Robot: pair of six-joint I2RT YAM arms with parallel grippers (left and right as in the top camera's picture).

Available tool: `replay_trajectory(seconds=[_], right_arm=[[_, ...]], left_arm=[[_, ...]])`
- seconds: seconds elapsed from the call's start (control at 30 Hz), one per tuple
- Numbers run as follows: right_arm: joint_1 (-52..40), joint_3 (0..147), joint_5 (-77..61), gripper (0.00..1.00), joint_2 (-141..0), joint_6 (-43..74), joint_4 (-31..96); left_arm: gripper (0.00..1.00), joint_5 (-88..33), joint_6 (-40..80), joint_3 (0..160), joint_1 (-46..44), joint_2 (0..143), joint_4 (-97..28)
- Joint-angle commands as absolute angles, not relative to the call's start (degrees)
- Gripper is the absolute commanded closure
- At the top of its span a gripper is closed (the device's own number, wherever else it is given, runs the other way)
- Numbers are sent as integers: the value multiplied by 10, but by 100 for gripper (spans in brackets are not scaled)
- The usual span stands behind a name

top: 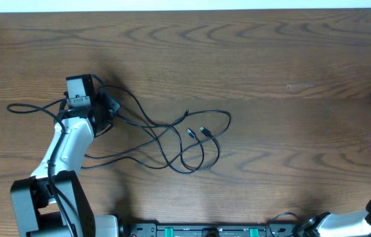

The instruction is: Untangle cables

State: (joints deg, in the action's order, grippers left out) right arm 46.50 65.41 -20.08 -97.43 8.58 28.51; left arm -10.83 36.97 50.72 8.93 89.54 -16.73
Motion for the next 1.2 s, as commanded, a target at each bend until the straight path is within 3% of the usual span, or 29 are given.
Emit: replay_trajectory(seconds=[0.0, 0.27, 0.57, 0.93, 1.1, 1.17], right_arm=[[441, 651, -89, 1, -977, 137, 338], [424, 576, -10, 1, -977, 173, 344], [424, 465, 26, 1, -977, 184, 213], [437, 451, 56, 1, -977, 150, 107], [452, 451, 61, 19, -980, 130, 53], [460, 451, 63, 20, -985, 119, 32]], left_arm=[[92, -112, 356, 507, 90, 895, -174], [92, -112, 356, 507, 90, 895, -188], [92, -111, 340, 507, 90, 895, -192], [92, -111, 340, 507, 90, 895, -193], [92, -111, 330, 507, 90, 895, -193], [92, -111, 323, 507, 90, 895, -193]])
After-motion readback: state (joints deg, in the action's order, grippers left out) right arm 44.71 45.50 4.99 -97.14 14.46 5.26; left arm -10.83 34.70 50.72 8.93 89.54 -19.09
